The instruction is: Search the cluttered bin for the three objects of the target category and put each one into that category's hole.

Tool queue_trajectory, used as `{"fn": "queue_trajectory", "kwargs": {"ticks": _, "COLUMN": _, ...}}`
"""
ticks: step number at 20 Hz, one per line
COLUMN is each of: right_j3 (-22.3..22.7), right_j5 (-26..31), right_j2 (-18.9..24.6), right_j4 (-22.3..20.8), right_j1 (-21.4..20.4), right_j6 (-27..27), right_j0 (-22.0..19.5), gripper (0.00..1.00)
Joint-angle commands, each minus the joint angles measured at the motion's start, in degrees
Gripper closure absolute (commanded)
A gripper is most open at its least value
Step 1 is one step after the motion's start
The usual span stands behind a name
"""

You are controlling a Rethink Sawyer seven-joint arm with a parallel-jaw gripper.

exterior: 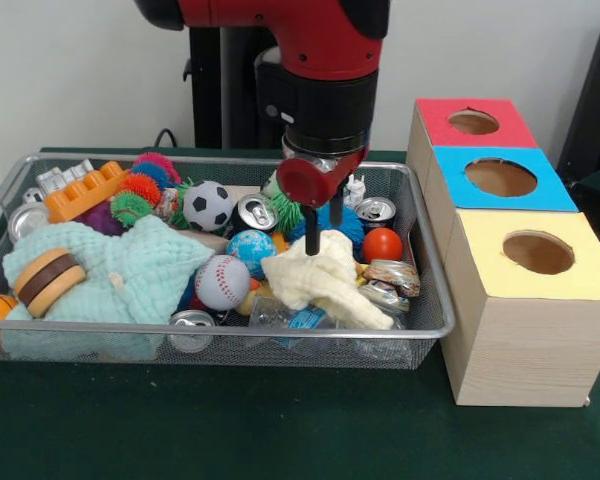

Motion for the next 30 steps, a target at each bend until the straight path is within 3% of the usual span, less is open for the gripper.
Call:
{"fn": "queue_trajectory", "kwargs": {"ticks": 1, "right_j3": -3.12, "right_j5": 6.88, "right_j2": -0.41, "right_j4": 4.03, "right_j1": -0.55, "right_j6": 12.71, "right_j0": 1.71, "gripper": 0.0}}
{"fn": "queue_trajectory", "kwargs": {"ticks": 14, "right_j3": -12.74, "right_j5": 10.65, "right_j2": -1.35, "right_j4": 4.98, "right_j1": 3.38, "right_j6": 9.48, "right_j0": 3.08, "gripper": 0.0}}
{"fn": "queue_trajectory", "kwargs": {"ticks": 24, "right_j3": -17.18, "right_j5": 7.95, "right_j2": -1.27, "right_j4": 3.11, "right_j1": 8.11, "right_j6": 7.01, "right_j0": 2.07, "gripper": 0.0}}
{"fn": "queue_trajectory", "kwargs": {"ticks": 30, "right_j3": -17.29, "right_j5": 5.96, "right_j2": -1.44, "right_j4": 2.19, "right_j1": 9.89, "right_j6": 5.97, "right_j0": 1.03, "gripper": 0.0}}
